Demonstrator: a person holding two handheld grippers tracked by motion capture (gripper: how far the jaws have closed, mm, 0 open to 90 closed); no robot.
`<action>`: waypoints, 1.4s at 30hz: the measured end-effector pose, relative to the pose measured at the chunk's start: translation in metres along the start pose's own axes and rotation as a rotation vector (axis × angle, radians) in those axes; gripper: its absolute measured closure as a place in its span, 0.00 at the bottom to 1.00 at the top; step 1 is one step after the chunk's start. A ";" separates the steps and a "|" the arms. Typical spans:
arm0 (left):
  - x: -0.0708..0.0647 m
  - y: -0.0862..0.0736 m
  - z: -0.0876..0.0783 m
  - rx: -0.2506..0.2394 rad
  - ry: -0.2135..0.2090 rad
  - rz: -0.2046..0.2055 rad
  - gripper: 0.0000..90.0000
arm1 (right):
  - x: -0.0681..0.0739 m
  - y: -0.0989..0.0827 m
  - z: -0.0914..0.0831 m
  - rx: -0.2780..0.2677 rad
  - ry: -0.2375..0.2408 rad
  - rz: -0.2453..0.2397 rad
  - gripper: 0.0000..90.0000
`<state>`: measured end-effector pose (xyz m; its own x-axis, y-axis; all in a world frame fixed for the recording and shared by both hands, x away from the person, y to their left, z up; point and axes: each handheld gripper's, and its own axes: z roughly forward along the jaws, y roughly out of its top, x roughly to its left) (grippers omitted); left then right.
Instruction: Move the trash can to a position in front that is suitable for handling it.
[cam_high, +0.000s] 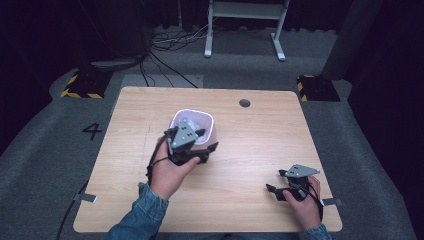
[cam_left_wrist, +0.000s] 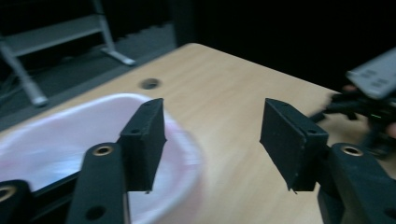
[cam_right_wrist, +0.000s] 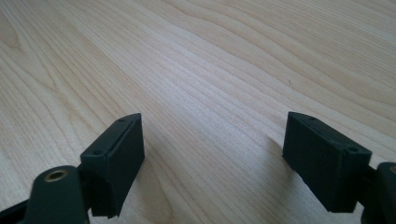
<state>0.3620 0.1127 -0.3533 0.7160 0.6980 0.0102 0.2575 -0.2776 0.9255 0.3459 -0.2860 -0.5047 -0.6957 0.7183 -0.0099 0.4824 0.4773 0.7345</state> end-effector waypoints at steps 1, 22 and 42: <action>0.010 0.000 -0.004 -0.004 0.033 -0.011 0.42 | 0.000 0.000 0.000 0.000 0.000 0.000 0.23; 0.094 -0.032 0.016 0.145 0.152 -0.160 0.49 | 0.000 0.000 0.000 0.000 -0.001 -0.002 0.23; -0.005 -0.034 0.019 0.171 -0.044 -0.193 0.49 | 0.000 0.000 0.000 0.001 -0.001 -0.002 0.23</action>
<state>0.3620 0.1065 -0.3924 0.6697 0.7204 -0.1802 0.4953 -0.2525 0.8312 0.3459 -0.2858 -0.5047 -0.6959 0.7180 -0.0121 0.4813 0.4789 0.7341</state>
